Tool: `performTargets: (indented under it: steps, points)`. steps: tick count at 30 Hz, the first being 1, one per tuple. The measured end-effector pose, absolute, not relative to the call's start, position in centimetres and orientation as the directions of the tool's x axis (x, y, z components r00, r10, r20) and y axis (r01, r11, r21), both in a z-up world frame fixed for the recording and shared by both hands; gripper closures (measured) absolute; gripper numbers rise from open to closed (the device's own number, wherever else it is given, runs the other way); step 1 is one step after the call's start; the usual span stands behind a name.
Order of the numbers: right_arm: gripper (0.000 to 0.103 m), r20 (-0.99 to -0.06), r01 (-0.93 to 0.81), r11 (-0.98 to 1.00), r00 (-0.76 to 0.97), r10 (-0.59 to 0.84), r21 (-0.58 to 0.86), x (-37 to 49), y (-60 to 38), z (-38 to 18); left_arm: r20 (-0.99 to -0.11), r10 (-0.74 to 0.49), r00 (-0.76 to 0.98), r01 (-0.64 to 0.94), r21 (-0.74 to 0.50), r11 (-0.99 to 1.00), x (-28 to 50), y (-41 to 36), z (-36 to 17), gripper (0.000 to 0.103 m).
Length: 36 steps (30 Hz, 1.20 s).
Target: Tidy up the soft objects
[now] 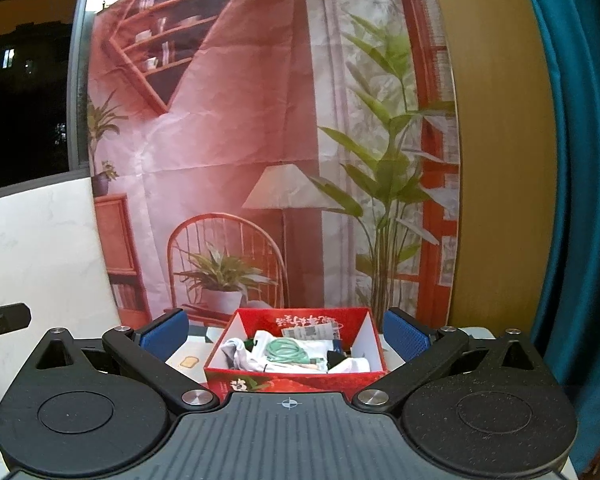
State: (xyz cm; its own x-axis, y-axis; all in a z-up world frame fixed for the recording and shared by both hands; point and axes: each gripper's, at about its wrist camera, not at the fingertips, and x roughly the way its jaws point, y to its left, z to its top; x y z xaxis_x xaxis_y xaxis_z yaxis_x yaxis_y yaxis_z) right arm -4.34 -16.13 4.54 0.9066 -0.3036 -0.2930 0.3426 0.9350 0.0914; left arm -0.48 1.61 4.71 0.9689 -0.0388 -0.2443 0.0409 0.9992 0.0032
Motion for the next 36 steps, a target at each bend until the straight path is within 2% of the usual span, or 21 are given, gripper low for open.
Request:
performTargets:
  steps: [36]
  points:
    - [0.000, -0.300, 0.346, 0.934, 0.903, -0.306, 0.088, -4.63, -16.24, 4.31, -0.278, -0.031, 0.960, 0.025, -0.026, 0.999, -0.78, 2.00, 4.23, 0.000]
